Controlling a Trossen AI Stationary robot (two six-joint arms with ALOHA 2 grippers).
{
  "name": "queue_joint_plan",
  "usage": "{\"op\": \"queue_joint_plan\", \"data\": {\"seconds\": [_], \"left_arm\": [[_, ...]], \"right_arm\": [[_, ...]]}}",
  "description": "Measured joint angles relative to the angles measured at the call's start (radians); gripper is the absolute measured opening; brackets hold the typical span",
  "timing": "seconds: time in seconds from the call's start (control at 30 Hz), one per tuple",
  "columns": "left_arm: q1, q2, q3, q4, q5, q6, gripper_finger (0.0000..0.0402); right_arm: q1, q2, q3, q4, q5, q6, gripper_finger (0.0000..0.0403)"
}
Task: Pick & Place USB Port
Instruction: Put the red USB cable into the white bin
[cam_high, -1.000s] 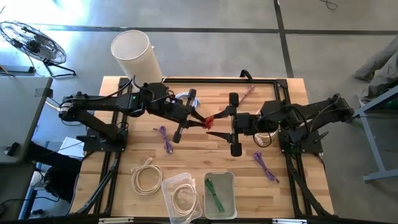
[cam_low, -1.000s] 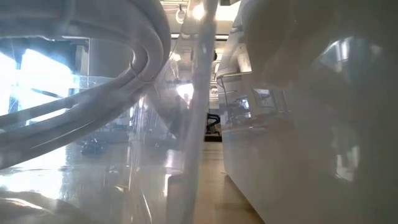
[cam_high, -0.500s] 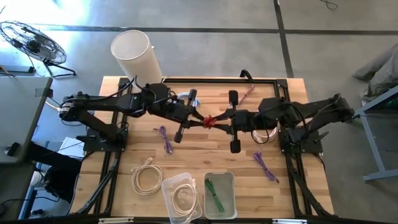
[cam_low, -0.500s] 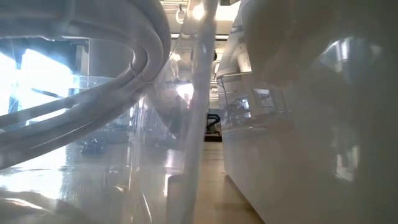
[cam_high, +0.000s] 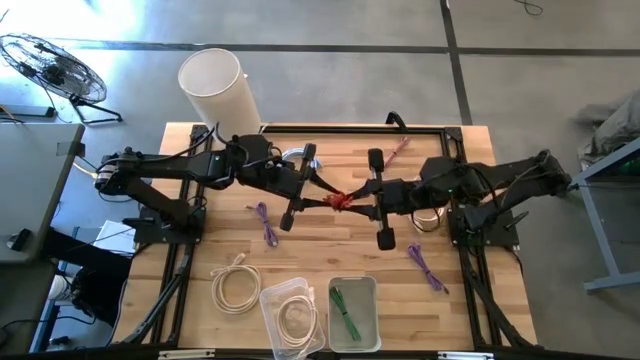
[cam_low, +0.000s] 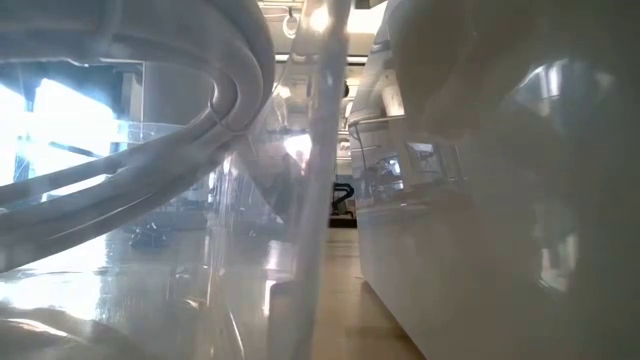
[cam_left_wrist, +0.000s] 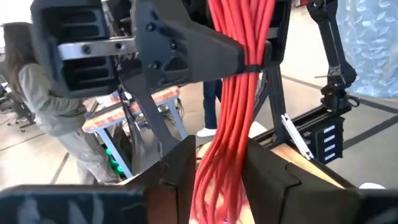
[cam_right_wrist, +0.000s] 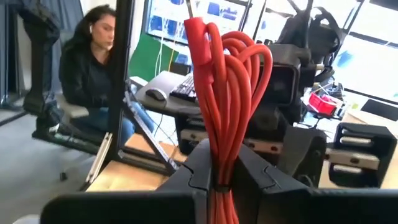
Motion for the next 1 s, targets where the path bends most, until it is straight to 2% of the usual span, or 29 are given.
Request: {"op": "queue_joint_plan", "data": {"seconds": [0.07,0.23,0.43,0.57,0.7,0.87,1.0], "left_arm": [[0.000,0.000,0.000,-0.003,-0.006,0.002,0.0119],[0.001,-0.011,0.001,-0.022,-0.061,0.016,0.0120],[-0.001,-0.062,0.002,-0.144,-0.074,0.179,0.0121],[-0.026,-0.104,0.001,-0.258,-0.065,0.236,0.0121],[-0.066,-0.117,0.001,-0.244,-0.015,0.336,0.0122],[-0.107,-0.139,0.001,-0.240,0.012,0.410,0.0122],[-0.127,-0.163,0.001,-0.299,0.028,0.372,0.0122]], "right_arm": [[0.018,-0.025,0.000,-0.039,0.036,0.001,0.0025],[0.085,-0.095,0.000,-0.185,0.215,0.100,0.0025],[0.237,-0.121,0.000,-0.274,0.326,0.299,0.0024],[0.353,-0.104,0.000,-0.315,0.439,0.420,0.0024],[0.449,-0.077,0.000,-0.277,0.528,0.502,0.0024],[0.556,-0.004,0.000,-0.238,0.780,0.666,0.0024],[0.604,0.079,0.000,-0.205,0.912,0.837,0.0024]]}}
